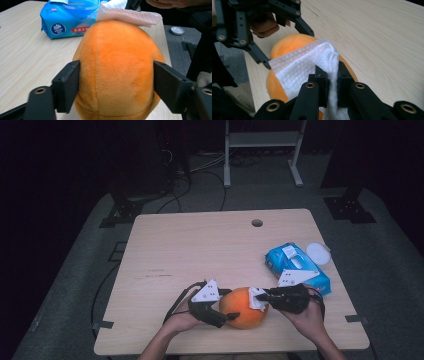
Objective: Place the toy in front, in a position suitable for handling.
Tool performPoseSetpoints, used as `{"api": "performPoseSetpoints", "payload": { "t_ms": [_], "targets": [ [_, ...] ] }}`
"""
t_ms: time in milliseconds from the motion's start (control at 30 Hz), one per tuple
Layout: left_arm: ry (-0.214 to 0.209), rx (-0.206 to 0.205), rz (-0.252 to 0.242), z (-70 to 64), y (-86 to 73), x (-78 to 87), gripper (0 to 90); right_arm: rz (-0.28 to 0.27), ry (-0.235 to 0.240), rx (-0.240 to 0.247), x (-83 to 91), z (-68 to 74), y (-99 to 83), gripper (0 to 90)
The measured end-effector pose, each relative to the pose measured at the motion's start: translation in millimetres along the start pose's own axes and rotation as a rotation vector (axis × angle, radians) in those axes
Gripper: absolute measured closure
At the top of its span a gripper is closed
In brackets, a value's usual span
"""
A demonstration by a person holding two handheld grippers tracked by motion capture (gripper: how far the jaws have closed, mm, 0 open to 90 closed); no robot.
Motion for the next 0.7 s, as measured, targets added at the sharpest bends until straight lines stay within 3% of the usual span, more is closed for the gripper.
{"api": "performPoseSetpoints", "payload": {
  "t_ms": [67,100,133,167,200,300,333,433,700],
  "targets": [
    [-0.001,-0.039,-0.005,-4.8,2.5,-1.4,28.6,-0.011,0.01,0.014,-1.3,6.7,5.2,81.8],
    [-0.001,-0.039,-0.005,-4.8,2.5,-1.4,28.9,-0.026,0.03,0.019,-2.3,11.2,8.9,81.9],
    [-0.014,-0.078,-0.012,-11.2,5.3,-4.2,29.1,-0.041,0.045,0.031,-3.4,16.4,12.9,81.9],
    [-0.014,-0.078,-0.012,-11.2,5.3,-4.2,29.0,-0.041,0.045,0.031,-3.4,16.4,12.9,81.9],
    [-0.013,-0.119,-0.001,-15.5,6.7,-5.4,28.8,-0.047,0.058,0.074,-7.3,26.1,20.3,81.9],
    [-0.013,-0.101,-0.005,-14.4,6.9,-3.8,26.4,-0.032,0.043,0.101,-8.6,27.4,22.8,82.0],
    [-0.025,-0.05,-0.029,-12.1,8.4,-1.2,23.8,-0.032,0.041,0.086,-7.7,23.0,21.4,82.0],
    [-0.033,0.018,-0.05,-9.8,12.4,-1.7,18.3,-0.038,0.038,0.053,-6.0,18.4,16.6,81.9],
    [0.029,0.025,0.003,-6.6,7.0,-9.6,21.3,-0.032,0.026,0.055,-10.1,24.7,17.1,82.2]
  ]
}}
Point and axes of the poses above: each handheld gripper's, and its own axes: x roughly backward along the jaws, y roughly out of its top, z roughly to its left, the point moved 5 cm from there along -x, roughly forward along the jaws, and after that the axes turned 4 degrees about x, right-handed, at the moved point
